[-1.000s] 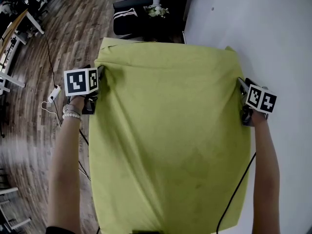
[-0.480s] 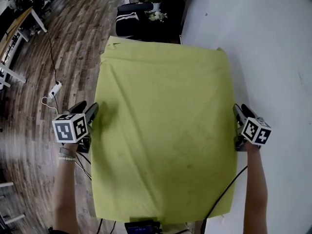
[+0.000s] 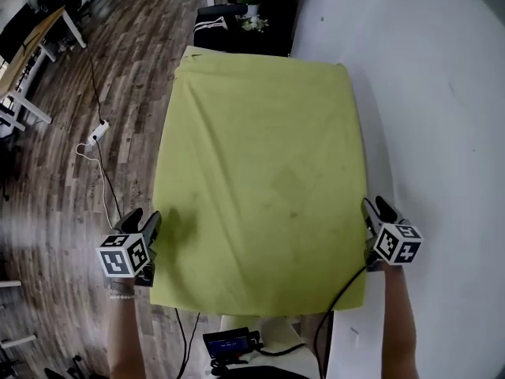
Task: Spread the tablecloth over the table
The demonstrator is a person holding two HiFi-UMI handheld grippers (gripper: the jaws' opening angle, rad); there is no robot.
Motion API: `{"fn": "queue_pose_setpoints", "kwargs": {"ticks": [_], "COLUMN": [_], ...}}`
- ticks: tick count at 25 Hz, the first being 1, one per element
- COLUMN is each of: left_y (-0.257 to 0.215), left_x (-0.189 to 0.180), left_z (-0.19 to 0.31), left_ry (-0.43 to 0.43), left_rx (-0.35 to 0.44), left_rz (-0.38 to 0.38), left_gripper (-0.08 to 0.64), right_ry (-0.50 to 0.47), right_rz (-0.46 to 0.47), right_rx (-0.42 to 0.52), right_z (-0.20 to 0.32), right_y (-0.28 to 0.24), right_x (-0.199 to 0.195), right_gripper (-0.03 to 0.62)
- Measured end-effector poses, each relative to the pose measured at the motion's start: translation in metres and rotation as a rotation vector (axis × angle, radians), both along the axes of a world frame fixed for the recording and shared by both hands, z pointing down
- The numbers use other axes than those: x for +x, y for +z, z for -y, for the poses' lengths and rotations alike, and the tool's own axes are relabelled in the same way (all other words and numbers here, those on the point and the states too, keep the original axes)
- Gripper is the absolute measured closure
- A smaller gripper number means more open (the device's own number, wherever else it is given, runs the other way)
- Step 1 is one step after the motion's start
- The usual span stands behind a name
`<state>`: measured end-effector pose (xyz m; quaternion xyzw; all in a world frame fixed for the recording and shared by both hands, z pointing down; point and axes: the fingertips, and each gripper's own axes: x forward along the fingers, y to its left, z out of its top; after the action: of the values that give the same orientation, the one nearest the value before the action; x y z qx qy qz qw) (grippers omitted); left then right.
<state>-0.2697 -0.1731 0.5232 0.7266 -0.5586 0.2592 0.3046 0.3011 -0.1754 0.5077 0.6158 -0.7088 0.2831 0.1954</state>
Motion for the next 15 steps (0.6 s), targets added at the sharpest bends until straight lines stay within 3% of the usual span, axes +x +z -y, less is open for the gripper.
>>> {"fn": "queue_pose_setpoints", "kwargs": {"ticks": [3, 7, 12, 15], "left_y": [0.006, 0.015, 0.034, 0.037], "left_x": [-0.006, -0.01, 0.001, 0.0], "left_z": [-0.053, -0.101, -0.135, -0.144], "left_ry": [-0.013, -0.049, -0.036, -0.055], "left_rx": [-0.041, -0.074, -0.131, -0.11], "left_rz": [0.037, 0.022, 0.032, 0.052], "left_gripper": [0.328, 0.328, 0.33, 0.342], "right_ry": [-0.01, 0.02, 0.03, 0.021], "right_rz": [-0.008, 0.014, 0.034, 0.007], "right_rx": [-0.055, -0.102, -0.136, -0.165], "right_z": [-0.054, -0.111, -0.152, -0.17], "right_y": [0.009, 0.018, 0.029, 0.039], "right_x": [0.001, 0.007, 0.006, 0.003], "right_gripper": [0.393, 0.39, 0.39, 0.39]}}
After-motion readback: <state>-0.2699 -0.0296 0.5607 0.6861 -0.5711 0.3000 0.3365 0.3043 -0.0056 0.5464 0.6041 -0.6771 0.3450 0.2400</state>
